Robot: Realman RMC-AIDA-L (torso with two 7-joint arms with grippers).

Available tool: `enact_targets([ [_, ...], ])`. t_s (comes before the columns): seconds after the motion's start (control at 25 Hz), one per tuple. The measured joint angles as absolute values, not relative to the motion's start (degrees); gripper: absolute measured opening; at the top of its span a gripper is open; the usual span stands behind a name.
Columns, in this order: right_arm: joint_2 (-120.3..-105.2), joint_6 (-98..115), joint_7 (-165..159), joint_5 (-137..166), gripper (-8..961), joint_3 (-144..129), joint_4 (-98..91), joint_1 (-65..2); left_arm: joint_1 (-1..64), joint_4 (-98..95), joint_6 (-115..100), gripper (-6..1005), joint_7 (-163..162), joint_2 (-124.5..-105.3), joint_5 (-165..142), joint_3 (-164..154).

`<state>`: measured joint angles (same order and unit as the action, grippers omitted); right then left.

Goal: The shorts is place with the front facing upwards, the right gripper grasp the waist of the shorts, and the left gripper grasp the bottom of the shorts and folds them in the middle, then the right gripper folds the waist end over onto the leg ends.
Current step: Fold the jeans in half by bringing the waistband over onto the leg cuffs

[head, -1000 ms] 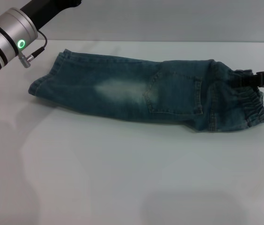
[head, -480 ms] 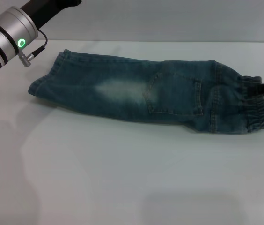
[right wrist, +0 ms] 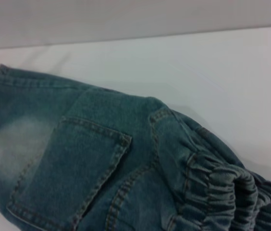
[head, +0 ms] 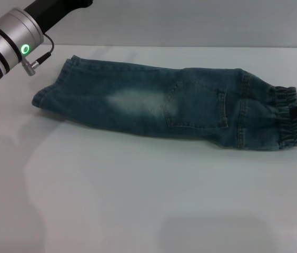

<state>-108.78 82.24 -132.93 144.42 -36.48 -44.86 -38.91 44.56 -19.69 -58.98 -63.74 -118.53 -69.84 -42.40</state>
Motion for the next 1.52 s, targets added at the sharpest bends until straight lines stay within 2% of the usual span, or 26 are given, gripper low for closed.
enact_targets([
  [0.36,-109.52,82.2,-133.1,145.1,567,-36.7,-43.5,-39.8,44.3,-18.7,-59.2,844,-62.7,-118.55,-67.8,-42.5],
  [0.88,-109.75,81.2,-132.7,145.1,504,-36.7,-41.2,-40.0,44.4,-18.5,-59.1,845,-62.3,-118.56,-67.4,-42.5],
  [1.04,-110.36,79.5,-132.3,145.0,485,-36.7,-40.3,-40.1,44.4,-18.5,-59.0,845,-62.2,-118.56,-67.4,-42.4],
  [1.36,-112.5,76.1,-130.1,144.7,446,-36.7,-39.9,-41.1,44.8,-17.8,-58.8,846,-61.7,-118.55,-67.4,-42.6],
  [1.52,-112.75,75.8,-128.6,144.7,363,-36.7,-38.9,-41.6,44.8,-17.7,-58.8,846,-61.7,-118.56,-67.4,-42.6],
])
